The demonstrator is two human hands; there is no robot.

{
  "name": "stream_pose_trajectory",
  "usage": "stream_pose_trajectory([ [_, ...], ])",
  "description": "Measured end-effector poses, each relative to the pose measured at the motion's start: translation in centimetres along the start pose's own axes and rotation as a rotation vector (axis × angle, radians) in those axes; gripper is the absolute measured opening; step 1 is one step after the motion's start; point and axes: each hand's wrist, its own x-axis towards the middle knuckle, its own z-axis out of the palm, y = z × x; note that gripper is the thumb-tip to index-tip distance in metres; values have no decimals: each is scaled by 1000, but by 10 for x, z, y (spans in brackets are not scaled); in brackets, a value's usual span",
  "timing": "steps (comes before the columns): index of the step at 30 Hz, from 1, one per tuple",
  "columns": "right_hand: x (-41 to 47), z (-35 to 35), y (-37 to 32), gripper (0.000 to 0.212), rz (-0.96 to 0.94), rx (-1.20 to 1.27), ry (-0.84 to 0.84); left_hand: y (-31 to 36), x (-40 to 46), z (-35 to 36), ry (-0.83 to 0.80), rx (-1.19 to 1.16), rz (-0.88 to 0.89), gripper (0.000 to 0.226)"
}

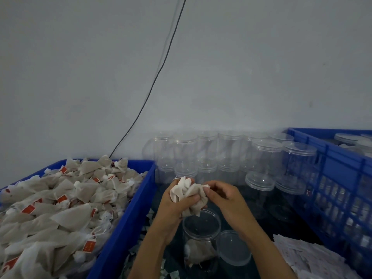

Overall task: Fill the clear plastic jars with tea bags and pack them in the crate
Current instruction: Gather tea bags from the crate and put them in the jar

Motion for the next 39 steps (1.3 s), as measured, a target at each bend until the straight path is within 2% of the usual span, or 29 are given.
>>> stream_pose_trajectory([
  [2, 2, 0, 1, 6, -27, -2, 88, 1, 2, 1, -27, 96, -8, 49],
  [4, 4, -4, 3, 9, -40, -11, 211, 4, 5, 2, -20, 183, -27, 47],
  [7, 7, -13, 3, 13, -42, 15, 310, 6, 9, 4, 73, 117, -80, 34],
  [9, 6, -16, 4, 13, -46, 7, 280, 7, 11, 4, 156, 113, -98, 21],
  [11, 5, -16, 4, 10, -41, -49, 201, 10, 12, 1, 206, 4, -167, 16],
  [13, 4, -14, 5, 7, -58, -166, 117, 15, 12, -2, 152, -185, -222, 31],
  [15, 3, -14, 4, 4, -87, -229, 107, 19, 11, -3, 78, -301, -223, 39],
  [17, 2, -14, 0, 9, -122, -179, 130, 20, 9, -2, 14, -342, -204, 42],
  [20, 0, -7, -4, 18, -156, -37, 32, 17, 6, 3, -58, -357, -209, 46],
  [23, 0, 4, -2, 17, -132, -57, 10, 14, 2, 8, -82, -313, -211, 50],
  [27, 1, 9, 3, 6, -89, -130, 137, 12, -2, 14, -84, -321, -219, 44],
  [31, 3, 0, 4, 5, -90, -142, 278, 16, -1, 15, 60, -196, -188, 31],
  [32, 4, -3, 3, 2, -74, -177, 280, 17, 0, 14, 99, -142, -163, 28],
  [35, 4, -5, 3, 12, 8, -293, 180, 19, 2, 12, 183, 20, -130, 25],
  [39, -1, 1, -1, 19, -39, -314, 186, 16, 1, 16, 140, 103, -109, 19],
])
